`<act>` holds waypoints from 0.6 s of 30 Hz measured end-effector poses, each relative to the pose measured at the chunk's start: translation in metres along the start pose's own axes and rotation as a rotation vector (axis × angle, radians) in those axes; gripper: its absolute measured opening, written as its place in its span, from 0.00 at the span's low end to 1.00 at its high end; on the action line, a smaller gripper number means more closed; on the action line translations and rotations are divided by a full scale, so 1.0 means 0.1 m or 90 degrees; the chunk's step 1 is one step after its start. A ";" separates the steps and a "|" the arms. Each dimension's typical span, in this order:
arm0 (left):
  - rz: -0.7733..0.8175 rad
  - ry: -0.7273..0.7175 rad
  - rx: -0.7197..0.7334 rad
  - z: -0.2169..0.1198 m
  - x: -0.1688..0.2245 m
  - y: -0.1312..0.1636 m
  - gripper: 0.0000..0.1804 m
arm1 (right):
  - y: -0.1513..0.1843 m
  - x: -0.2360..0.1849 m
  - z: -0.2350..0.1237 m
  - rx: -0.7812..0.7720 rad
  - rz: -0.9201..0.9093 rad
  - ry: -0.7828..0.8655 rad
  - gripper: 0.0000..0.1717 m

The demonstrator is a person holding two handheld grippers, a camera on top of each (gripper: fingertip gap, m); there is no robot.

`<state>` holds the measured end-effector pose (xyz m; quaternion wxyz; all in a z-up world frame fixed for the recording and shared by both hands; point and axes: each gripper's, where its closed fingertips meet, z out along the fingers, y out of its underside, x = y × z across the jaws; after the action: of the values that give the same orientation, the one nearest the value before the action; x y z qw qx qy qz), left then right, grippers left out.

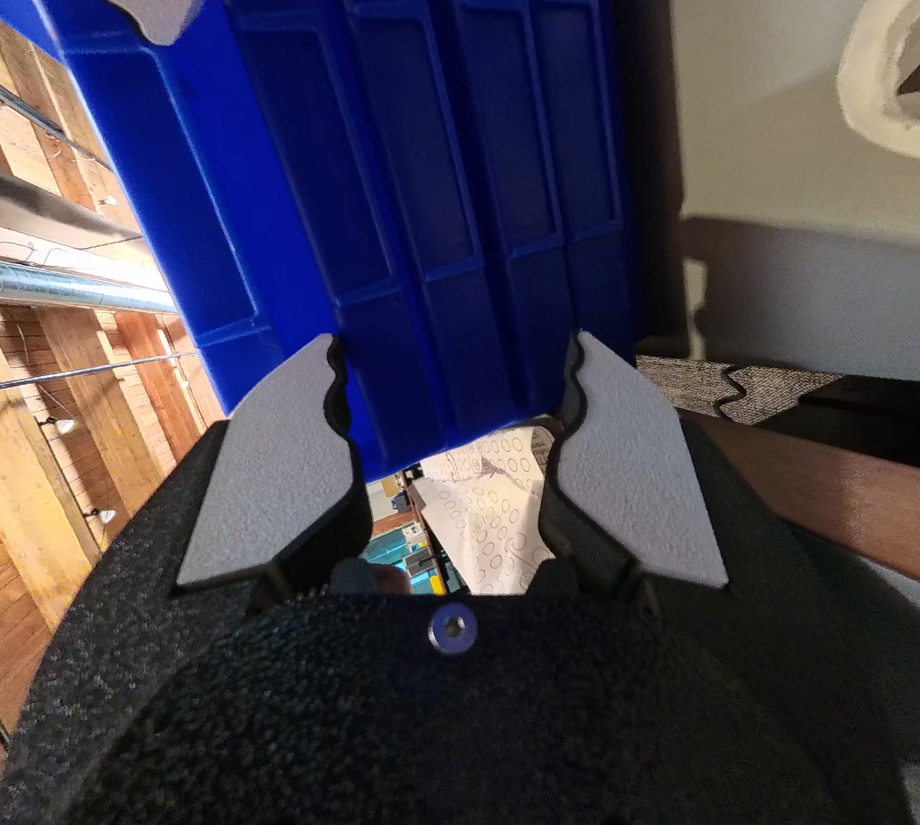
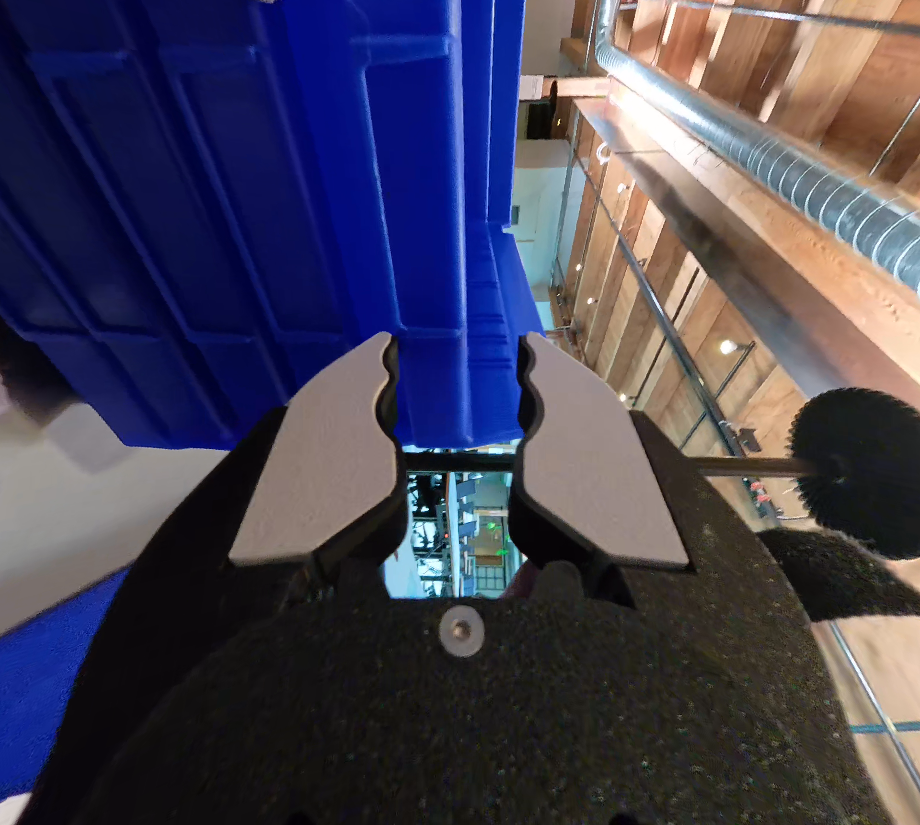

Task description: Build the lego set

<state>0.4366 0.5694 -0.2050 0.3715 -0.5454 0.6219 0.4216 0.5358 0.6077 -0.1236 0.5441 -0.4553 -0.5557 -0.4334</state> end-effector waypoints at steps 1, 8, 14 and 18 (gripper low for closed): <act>0.003 0.003 0.002 0.02 0.00 0.01 0.46 | 0.00 0.02 0.02 0.005 -0.005 0.005 0.28; 0.032 0.034 0.004 0.07 -0.01 0.06 0.44 | -0.11 0.53 -0.05 0.050 0.017 0.198 0.07; 0.013 0.065 0.041 0.05 -0.06 0.04 0.37 | -0.03 1.06 -0.05 0.022 0.046 0.171 0.05; 0.018 0.058 0.059 0.05 0.01 0.04 0.45 | 0.04 0.77 -0.09 0.006 0.035 0.137 0.07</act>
<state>0.4320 0.5736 -0.2069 0.3615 -0.5378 0.6644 0.3722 0.5420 0.6019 -0.0467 0.6147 -0.4185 -0.4833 -0.4620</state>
